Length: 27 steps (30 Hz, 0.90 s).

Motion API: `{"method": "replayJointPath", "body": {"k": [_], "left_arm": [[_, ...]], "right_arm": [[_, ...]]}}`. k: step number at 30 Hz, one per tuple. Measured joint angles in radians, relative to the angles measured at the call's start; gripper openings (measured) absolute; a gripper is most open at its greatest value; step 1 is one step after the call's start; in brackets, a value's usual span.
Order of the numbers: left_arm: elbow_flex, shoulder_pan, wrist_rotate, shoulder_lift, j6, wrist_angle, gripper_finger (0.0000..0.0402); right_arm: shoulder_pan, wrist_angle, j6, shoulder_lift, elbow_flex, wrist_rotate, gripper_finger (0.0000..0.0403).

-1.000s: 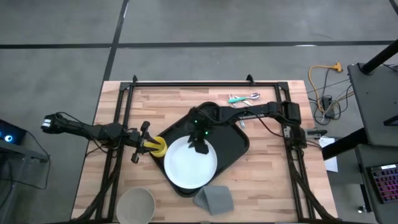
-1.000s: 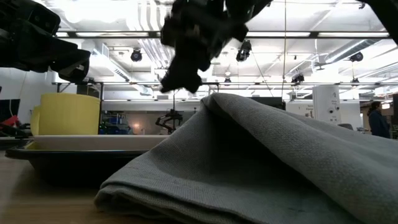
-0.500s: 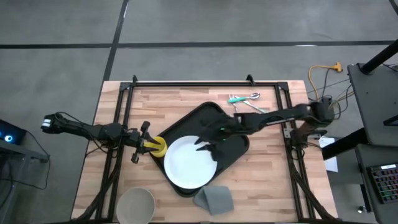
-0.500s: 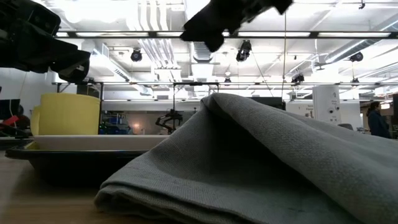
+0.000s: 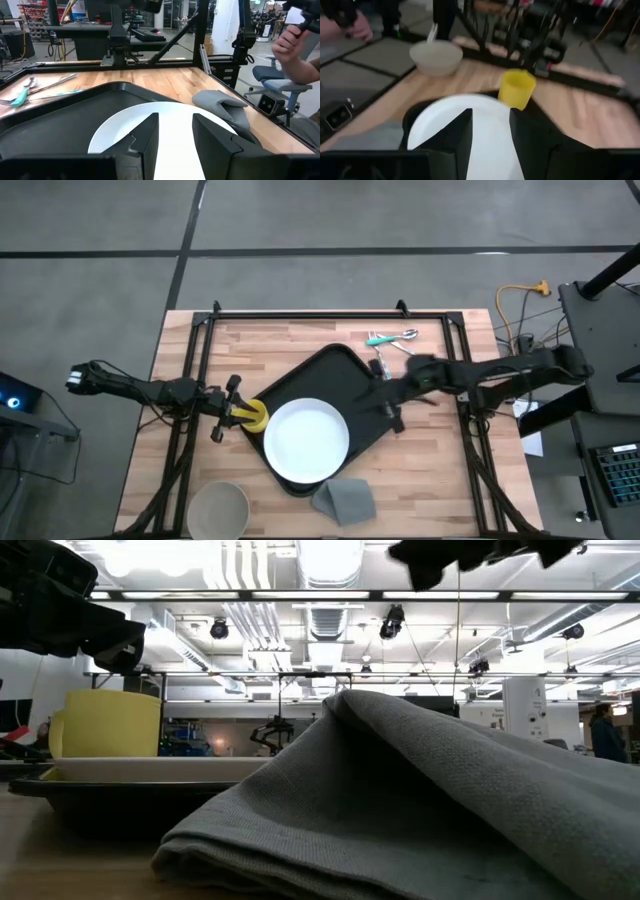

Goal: Set up tray
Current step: Put the gray bowl on top of the white plate on the black tray

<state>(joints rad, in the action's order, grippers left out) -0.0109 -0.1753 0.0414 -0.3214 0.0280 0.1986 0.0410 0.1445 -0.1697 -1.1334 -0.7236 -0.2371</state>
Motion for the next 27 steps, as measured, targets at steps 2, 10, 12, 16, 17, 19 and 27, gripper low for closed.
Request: {"method": "replayJointPath", "body": {"k": [2, 10, 12, 16, 17, 19, 27], "left_arm": [[0.000, 0.000, 0.000, 0.000, 0.000, 0.000, 0.0105], [-0.001, 0.000, 0.000, 0.001, 0.000, 0.137, 0.0105], [-0.002, 0.000, 0.000, 0.001, 0.000, 0.157, 0.0105], [-0.001, 0.000, 0.000, 0.001, 0.000, 0.215, 0.0105], [-0.002, 0.000, 0.000, 0.001, 0.000, 0.222, 0.0105], [-0.002, 0.000, 0.001, 0.000, 0.016, 0.245, 0.0105], [-0.002, -0.001, 0.009, 0.001, 0.039, 0.340, 0.0105]], "right_arm": [[0.000, 0.034, -0.015, 0.064, 0.051, 0.000, 0.0123], [-0.004, 0.177, -0.061, 0.304, 0.267, 0.002, 0.0123], [-0.006, 0.206, -0.074, 0.358, 0.313, 0.004, 0.0123], [-0.013, 0.242, -0.089, 0.454, 0.390, 0.033, 0.0123], [-0.015, 0.246, -0.089, 0.477, 0.407, 0.051, 0.0123], [-0.015, 0.258, -0.089, 0.516, 0.437, 0.109, 0.0123], [-0.016, 0.290, -0.093, 0.629, 0.519, 0.238, 0.0123]]}}
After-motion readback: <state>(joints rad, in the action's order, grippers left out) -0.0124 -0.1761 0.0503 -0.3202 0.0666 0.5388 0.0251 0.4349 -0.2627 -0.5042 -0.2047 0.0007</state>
